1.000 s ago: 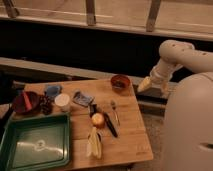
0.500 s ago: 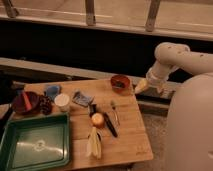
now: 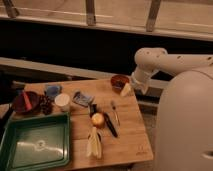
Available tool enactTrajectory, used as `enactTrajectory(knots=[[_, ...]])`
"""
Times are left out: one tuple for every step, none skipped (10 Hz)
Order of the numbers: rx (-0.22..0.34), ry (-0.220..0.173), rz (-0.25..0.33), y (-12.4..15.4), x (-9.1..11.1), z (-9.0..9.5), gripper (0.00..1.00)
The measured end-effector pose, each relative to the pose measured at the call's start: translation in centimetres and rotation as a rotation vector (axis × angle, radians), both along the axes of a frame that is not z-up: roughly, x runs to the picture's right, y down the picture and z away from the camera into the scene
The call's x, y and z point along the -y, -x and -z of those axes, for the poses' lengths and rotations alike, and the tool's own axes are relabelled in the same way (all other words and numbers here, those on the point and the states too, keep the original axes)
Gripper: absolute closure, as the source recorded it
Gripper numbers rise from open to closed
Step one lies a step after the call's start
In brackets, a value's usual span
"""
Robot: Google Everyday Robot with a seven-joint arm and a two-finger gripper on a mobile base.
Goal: Place fork in paper cup
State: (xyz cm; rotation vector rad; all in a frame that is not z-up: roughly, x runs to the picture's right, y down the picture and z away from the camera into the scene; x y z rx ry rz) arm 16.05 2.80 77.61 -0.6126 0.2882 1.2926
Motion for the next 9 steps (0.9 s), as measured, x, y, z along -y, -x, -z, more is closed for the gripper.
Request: enactTrajectory(knots=[[0.002, -0.005, 0.015, 1.2, 0.1, -0.7, 0.22], [0.005, -0.006, 0.028, 2.3, 0.2, -1.4, 0.22], [0.011, -0.007, 0.047, 3.7, 0.2, -2.2, 0.22], [0.009, -0.008, 0.068, 4.5, -0.1, -2.8, 0.22], [0.01, -0.011, 0.09, 5.0, -0.7, -3.2, 0.22], [0.012, -0.016, 0.11, 5.6, -1.5, -3.3, 0.22], [0.014, -0.03, 0.132, 6.3, -2.2, -3.0, 0.22], [0.016, -0.041, 0.154, 6.8, -2.7, -2.9, 0.22], [0.016, -0.046, 0.161, 6.8, -2.9, -2.8, 0.22]])
